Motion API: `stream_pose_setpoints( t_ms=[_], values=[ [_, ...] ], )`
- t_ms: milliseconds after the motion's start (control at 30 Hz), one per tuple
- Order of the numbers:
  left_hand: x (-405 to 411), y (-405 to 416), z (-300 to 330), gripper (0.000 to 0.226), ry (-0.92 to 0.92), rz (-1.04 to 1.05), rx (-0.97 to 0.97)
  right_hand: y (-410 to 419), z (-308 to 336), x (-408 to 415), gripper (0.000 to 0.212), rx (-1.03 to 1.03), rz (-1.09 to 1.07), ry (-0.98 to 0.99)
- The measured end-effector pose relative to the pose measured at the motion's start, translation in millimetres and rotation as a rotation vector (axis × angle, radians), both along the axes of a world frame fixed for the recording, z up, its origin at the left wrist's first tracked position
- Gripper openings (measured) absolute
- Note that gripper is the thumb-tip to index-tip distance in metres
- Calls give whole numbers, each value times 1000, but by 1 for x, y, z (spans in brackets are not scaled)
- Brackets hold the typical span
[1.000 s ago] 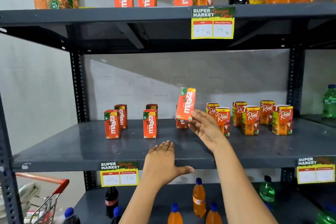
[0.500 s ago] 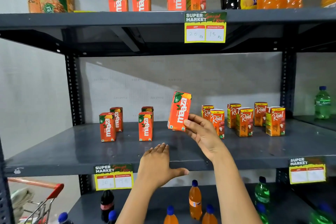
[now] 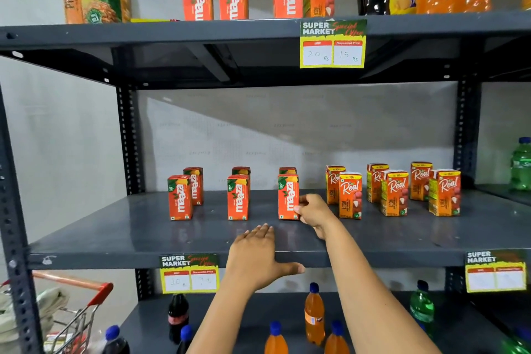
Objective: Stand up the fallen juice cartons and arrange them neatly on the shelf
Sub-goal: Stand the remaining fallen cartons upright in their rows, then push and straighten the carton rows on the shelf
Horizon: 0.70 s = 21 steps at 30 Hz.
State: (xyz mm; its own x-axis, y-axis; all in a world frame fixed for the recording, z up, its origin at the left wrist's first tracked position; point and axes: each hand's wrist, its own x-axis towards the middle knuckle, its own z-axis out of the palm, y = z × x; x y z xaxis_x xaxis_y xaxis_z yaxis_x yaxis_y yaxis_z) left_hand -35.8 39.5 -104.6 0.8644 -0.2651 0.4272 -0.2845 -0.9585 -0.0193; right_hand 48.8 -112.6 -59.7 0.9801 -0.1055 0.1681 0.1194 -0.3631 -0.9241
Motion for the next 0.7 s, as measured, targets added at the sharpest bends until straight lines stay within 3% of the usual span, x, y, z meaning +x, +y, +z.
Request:
stream_pose_setpoints(
  t_ms=[200,300,367,433,500,600,700],
  values=[
    [-2,-1,2,107,23,-2,-14,-1,-3,-5,41,-241,-99,-64],
    [-5,-1,11,85,116,-10,-222,1,-6,-10,52,-360,-144,-41],
    [2,5,20,72,21,109,-387,6,-7,-12,57,-445,-164,-38],
    [14,14,26,73,-72,363,-405,12,-9,-14,63,-528,-196,-42],
    [26,20,32,83,10,510,-423,17,-10,-15,70,-549,-227,-34],
    [47,22,37,90,105,566,-507,23,-7,-15,78,-540,-284,-9],
    [61,26,41,79,109,582,-583,29,-5,-16,81,-581,-344,9]
  ],
)
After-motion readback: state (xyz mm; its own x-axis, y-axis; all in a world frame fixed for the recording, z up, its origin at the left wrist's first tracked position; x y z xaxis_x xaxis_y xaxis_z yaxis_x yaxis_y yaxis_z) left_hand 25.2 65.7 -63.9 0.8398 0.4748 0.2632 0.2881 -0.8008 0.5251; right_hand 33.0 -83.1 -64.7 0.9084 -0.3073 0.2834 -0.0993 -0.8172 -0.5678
